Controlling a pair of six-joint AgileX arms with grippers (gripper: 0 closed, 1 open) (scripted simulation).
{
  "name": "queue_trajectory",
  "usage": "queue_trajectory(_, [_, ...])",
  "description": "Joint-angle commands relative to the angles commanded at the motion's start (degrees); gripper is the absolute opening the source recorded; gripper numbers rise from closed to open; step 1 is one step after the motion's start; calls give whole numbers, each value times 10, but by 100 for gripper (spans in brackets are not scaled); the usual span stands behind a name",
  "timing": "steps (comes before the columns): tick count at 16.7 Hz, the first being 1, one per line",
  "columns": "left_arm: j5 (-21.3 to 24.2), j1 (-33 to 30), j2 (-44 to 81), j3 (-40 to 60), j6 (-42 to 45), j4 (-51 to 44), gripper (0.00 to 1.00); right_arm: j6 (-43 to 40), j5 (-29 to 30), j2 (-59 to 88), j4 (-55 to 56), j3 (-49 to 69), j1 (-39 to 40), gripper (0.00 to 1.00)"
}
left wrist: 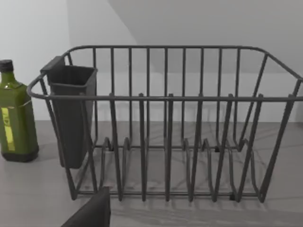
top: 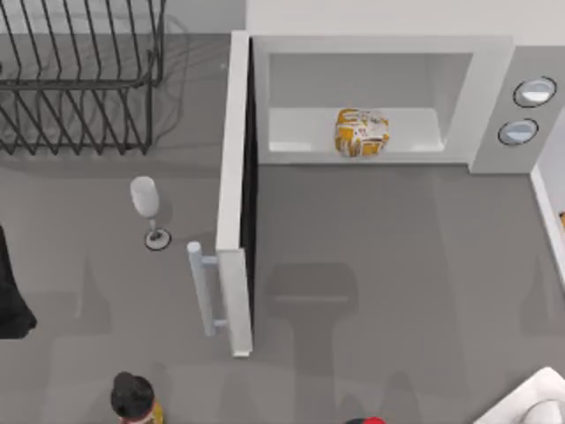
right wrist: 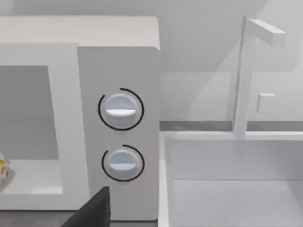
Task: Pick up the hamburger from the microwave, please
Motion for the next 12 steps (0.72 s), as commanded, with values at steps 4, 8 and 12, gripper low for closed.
queue_trajectory(4, [0, 0, 0, 0, 0, 0, 100, 7, 18, 78, 29, 36, 18, 100])
queue_trajectory(8, [0, 0, 0, 0, 0, 0, 100, 23, 55, 234, 86, 109, 55, 100])
queue_trajectory(12, [0, 0, 0, 0, 0, 0, 100, 43, 104, 443, 163, 206, 105, 100])
